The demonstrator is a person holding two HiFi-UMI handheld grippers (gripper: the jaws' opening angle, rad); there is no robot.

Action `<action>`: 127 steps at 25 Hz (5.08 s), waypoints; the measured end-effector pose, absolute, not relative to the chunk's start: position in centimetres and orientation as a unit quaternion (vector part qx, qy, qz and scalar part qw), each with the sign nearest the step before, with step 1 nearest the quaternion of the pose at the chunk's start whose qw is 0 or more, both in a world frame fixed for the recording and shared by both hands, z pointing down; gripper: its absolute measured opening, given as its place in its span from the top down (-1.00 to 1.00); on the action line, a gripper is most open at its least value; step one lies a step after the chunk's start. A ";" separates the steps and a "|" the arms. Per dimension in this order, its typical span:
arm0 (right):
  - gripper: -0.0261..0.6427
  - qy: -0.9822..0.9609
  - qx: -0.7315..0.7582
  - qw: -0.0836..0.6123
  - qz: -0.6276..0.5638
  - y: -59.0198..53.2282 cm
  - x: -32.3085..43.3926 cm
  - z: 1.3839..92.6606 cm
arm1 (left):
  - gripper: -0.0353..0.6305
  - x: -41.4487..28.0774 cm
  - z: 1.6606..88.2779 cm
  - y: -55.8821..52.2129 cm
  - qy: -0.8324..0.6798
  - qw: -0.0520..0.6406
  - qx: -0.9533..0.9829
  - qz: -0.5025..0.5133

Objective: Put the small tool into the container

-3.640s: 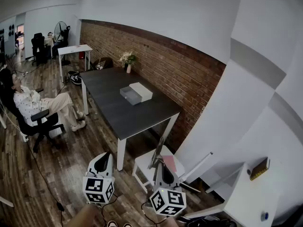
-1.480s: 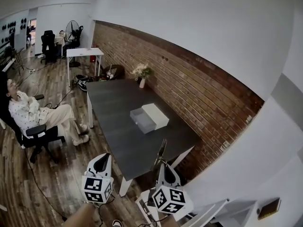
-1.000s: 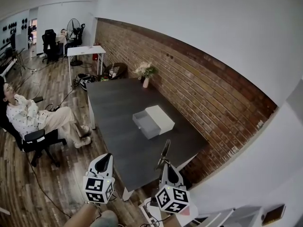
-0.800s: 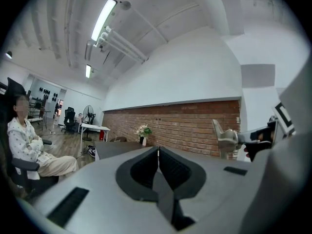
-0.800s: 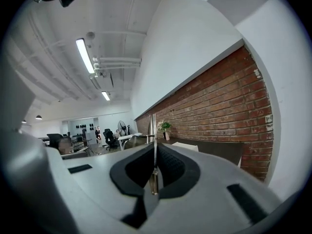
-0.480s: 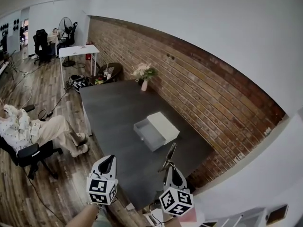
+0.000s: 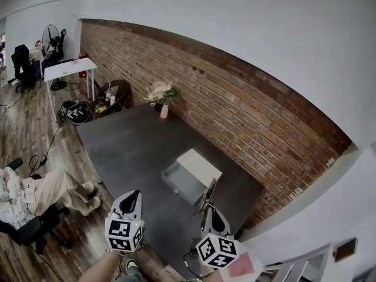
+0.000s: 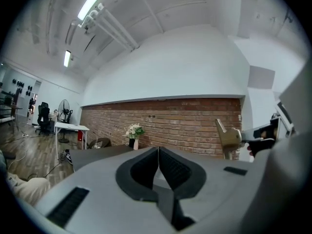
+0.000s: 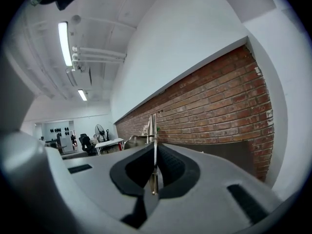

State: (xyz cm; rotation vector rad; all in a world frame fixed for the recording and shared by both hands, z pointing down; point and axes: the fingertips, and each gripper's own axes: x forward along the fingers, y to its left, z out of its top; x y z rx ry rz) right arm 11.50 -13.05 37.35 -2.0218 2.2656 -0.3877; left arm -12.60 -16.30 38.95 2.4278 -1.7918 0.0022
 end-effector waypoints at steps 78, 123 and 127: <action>0.90 0.770 -0.513 -0.374 -0.060 -38.0 7.4 55.0 | 0.87 -17.7 56.4 -34.8 -0.581 0.169 0.794 0.062; 0.90 0.672 -0.436 -0.598 -0.005 -43.4 7.7 64.7 | 0.87 -18.8 60.2 -36.5 -0.596 0.185 0.776 0.087; 0.90 0.666 -0.438 -0.603 -0.009 -43.7 7.5 64.7 | 0.87 -19.0 60.3 -36.7 -0.596 0.186 0.776 0.087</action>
